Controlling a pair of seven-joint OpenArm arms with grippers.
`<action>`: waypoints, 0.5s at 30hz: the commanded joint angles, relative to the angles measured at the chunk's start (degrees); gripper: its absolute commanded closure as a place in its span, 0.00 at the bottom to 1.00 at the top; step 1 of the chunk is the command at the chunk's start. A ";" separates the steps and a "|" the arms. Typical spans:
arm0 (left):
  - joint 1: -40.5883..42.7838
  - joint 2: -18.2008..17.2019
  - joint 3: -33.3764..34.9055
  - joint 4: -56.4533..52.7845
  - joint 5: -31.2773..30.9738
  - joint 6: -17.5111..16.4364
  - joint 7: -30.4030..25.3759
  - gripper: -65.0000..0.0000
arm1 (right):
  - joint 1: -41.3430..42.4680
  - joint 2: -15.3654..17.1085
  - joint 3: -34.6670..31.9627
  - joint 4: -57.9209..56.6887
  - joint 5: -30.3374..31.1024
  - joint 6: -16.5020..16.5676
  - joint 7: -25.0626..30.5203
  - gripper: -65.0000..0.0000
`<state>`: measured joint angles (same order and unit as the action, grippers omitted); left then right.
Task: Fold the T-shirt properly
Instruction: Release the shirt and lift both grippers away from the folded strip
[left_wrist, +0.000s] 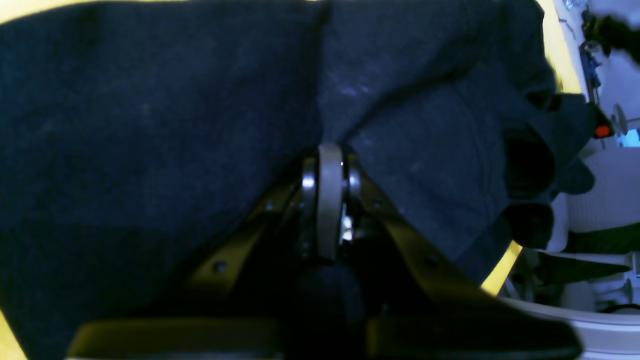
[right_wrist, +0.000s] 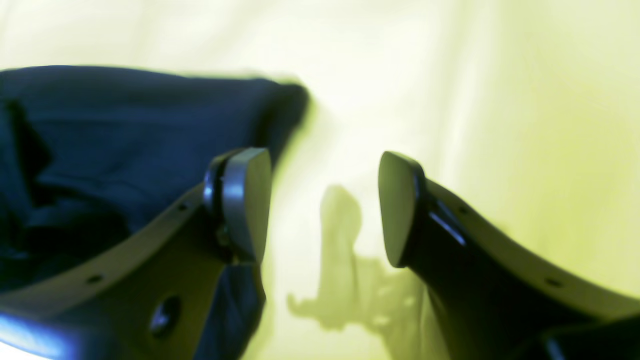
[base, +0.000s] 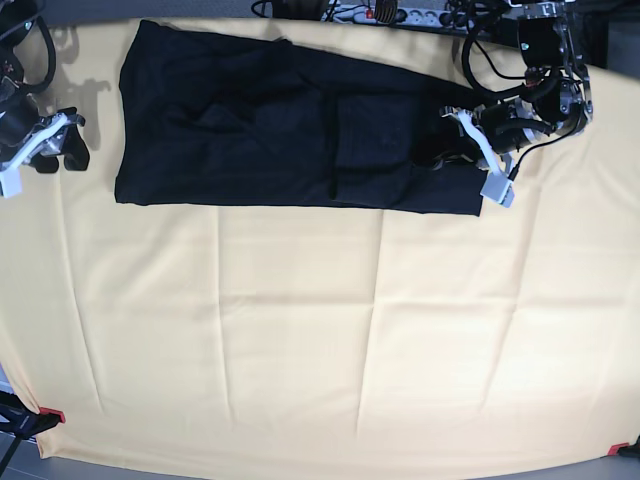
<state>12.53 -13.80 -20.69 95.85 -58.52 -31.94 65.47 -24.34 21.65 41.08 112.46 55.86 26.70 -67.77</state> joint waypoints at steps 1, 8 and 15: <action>-0.20 -0.66 -0.22 0.74 -1.36 0.02 -0.15 1.00 | -0.96 0.04 1.29 0.76 1.75 0.22 1.18 0.44; -0.17 -0.66 -0.22 0.74 -3.45 0.00 0.11 1.00 | -5.55 -7.43 1.25 0.48 5.81 1.86 1.84 0.44; -0.15 -0.63 -0.22 0.74 -3.48 0.00 0.11 1.00 | -5.49 -10.40 -2.21 -4.98 6.73 1.95 2.69 0.44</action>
<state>12.71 -13.82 -20.69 95.81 -60.66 -31.75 66.00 -29.80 10.59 38.57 106.63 61.54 28.45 -66.11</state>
